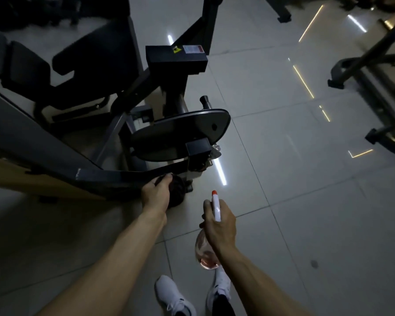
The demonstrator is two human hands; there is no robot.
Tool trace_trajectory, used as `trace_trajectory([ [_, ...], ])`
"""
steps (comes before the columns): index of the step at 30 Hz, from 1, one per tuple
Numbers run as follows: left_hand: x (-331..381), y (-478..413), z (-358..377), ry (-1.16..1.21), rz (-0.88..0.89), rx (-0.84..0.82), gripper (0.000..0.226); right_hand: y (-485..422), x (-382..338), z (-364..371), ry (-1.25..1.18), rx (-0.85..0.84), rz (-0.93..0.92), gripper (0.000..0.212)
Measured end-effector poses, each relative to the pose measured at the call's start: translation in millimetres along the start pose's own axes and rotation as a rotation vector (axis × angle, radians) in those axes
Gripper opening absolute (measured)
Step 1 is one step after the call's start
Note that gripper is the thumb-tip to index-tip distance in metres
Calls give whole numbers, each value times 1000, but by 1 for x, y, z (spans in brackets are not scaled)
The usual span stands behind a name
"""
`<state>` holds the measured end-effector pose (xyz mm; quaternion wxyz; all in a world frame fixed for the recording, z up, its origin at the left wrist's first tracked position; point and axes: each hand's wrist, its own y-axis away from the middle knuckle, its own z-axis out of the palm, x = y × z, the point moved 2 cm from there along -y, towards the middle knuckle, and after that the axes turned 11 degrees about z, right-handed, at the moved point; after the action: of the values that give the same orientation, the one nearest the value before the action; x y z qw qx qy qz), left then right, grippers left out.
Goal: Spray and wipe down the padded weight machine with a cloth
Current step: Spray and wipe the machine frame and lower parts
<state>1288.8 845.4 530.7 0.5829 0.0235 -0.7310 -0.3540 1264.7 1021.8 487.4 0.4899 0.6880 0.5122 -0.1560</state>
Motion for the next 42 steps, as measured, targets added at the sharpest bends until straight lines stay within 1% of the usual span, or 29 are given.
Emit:
trace_trajectory([
  [3, -5, -4, -8, 5, 12, 26, 6, -4, -4, 10, 17, -68, -85, 24],
  [5, -7, -7, -17, 20, -4, 48, 4, -10, -7, 20, 17, -85, -109, 24],
  [7, -10, -10, -27, 42, -27, 56, 12, -17, -12, 31, 26, -76, -144, 24],
  [9, -12, -16, -43, 73, -48, 80, 24, -19, -25, 48, 23, -143, -213, 16],
  [10, -12, -21, -52, 84, -57, 103, 27, -19, -33, 57, 14, -198, -250, 17],
  [13, -16, -34, -89, 108, -98, 188, 32, -12, -64, 91, 25, -345, -339, 46],
  [16, -22, -41, -118, 139, -161, 230, 38, -15, -88, 128, 102, -367, -386, 68],
  [18, -25, -46, -132, 161, -191, 254, 38, -20, -101, 156, 147, -396, -387, 78],
  [21, -34, -57, -152, 176, -186, 268, 36, -29, -110, 195, 173, -391, -369, 81],
  [24, -42, -64, -159, 186, -188, 256, 35, -33, -111, 214, 178, -390, -380, 80],
  [27, -46, -67, -162, 182, -180, 246, 26, -37, -108, 219, 193, -391, -402, 83],
  [29, -49, -68, -164, 182, -180, 248, 18, -40, -105, 220, 173, -373, -417, 78],
  [31, -53, -68, -163, 181, -192, 245, 18, -40, -104, 219, 164, -363, -444, 71],
  [33, -56, -65, -158, 177, -214, 231, 18, -41, -103, 217, 159, -362, -434, 67],
  [34, -55, -61, -154, 183, -228, 224, 20, -40, -102, 215, 168, -365, -435, 71],
  [36, -55, -58, -146, 208, -255, 216, 31, -41, -100, 214, 194, -382, -415, 88],
  [38, -55, -57, -138, 205, -260, 232, 40, -43, -92, 207, 234, -391, -385, 96],
  [39, -57, -55, -134, 206, -253, 255, 42, -39, -86, 197, 268, -377, -410, 97],
  [40, -57, -52, -128, 198, -252, 264, 44, -36, -76, 185, 280, -351, -425, 89],
  [41, -58, -48, -121, 190, -257, 261, 44, -29, -66, 171, 244, -343, -427, 73],
  [42, -59, -45, -111, 211, -265, 221, 44, -19, -56, 156, 178, -364, -421, 57],
])
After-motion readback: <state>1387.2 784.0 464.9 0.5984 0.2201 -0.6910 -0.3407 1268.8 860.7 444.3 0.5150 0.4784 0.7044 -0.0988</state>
